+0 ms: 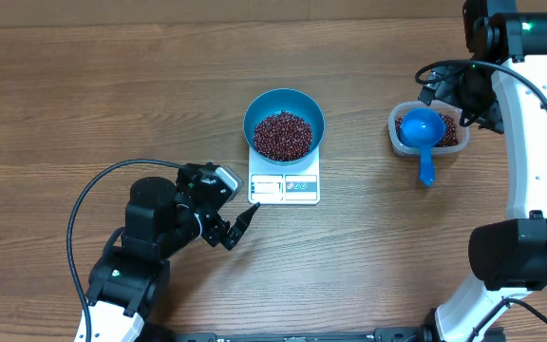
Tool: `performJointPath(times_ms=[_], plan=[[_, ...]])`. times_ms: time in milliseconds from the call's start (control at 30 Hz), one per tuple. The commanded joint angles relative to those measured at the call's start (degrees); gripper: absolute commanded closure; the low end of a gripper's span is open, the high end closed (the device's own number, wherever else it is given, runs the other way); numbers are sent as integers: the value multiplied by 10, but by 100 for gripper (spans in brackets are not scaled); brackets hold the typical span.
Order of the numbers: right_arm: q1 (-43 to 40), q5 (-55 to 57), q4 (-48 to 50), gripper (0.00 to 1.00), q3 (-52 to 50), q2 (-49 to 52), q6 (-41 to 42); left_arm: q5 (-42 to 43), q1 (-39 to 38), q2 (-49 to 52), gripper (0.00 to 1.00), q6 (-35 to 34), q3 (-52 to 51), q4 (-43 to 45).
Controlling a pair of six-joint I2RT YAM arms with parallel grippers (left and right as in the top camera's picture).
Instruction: Scoop item into bowl and weigh 150g on scale
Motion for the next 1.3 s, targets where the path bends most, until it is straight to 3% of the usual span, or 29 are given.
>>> performJointPath(times_ms=[0,167,467,633,1033,1267], plan=[[1,8,3,0,13,-18,-2,-18,-4,-19,1,-8,-2,14],[1,8,3,0,13,-18,-2,-57,-4,-42,1,-15,-2,43],[1,8,3,0,13,-18,-2,-184,-4,-107,0,-116,-2,58],[1,8,3,0,13,-18,-2,-242,-4,-148,0,-122,-2,59],[1,8,3,0,13,-18,-2,-260,-3,-261,0,-154,-9,-2],[1,8,3,0,13,-18,-2,-261,-3,-357,1,-194,-97,27]])
